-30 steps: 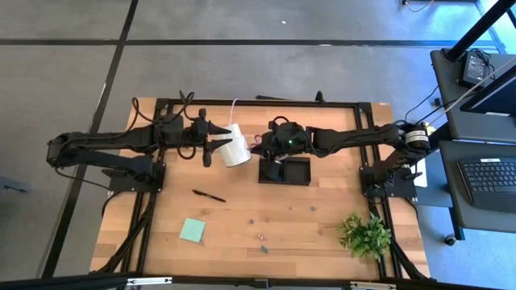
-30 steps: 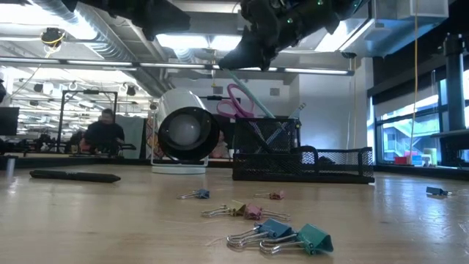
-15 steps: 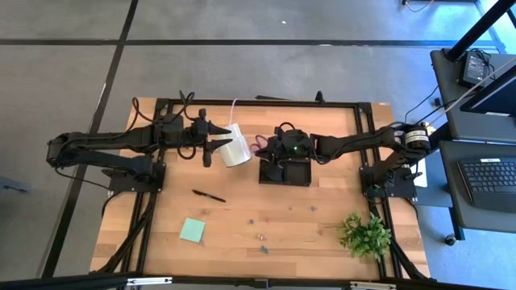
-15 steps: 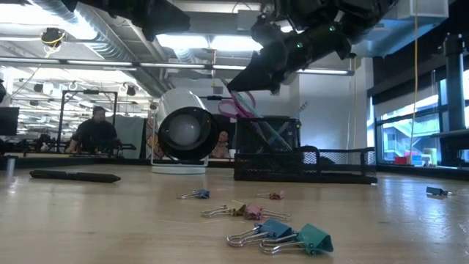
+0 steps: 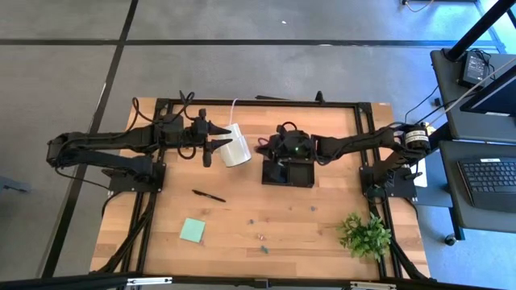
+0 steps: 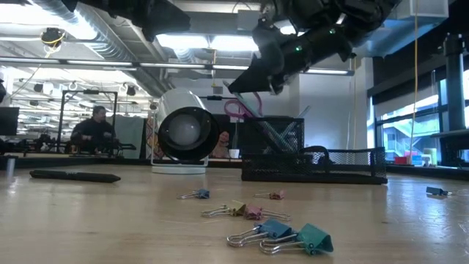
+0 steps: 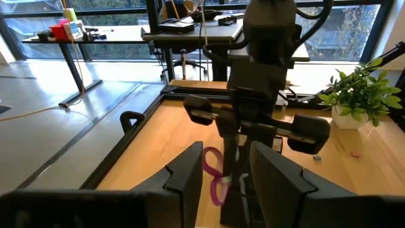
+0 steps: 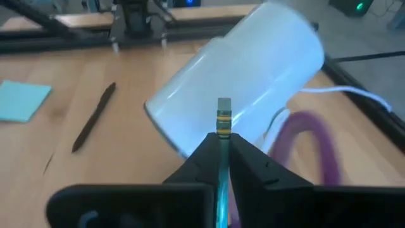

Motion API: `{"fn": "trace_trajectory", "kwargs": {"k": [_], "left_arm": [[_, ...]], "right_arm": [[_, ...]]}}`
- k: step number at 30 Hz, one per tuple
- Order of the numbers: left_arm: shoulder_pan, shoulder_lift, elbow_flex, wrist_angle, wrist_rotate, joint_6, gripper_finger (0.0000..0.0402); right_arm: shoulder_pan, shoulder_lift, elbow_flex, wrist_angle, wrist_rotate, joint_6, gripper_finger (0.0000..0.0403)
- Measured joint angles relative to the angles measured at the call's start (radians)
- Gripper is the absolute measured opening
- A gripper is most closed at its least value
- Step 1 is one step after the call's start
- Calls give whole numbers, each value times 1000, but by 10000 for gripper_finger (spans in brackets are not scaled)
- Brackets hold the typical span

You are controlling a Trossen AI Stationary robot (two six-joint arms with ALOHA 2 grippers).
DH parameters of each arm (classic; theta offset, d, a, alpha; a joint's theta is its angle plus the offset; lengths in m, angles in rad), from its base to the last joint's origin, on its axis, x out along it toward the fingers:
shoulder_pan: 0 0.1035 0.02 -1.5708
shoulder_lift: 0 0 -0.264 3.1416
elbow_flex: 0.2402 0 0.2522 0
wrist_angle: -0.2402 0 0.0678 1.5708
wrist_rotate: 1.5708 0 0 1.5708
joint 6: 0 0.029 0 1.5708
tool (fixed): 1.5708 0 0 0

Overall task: Pick and place office supplies into organizer
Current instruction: Put the green pencil into the black desk organizer

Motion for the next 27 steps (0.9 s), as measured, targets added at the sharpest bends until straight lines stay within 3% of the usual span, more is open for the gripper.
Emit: {"fn": "trace_trajectory", "kwargs": {"k": [27], "left_arm": [[0,0,0,-21,0,0,125]], "right_arm": [[9,9,1,-23,10,-11,29]]}}
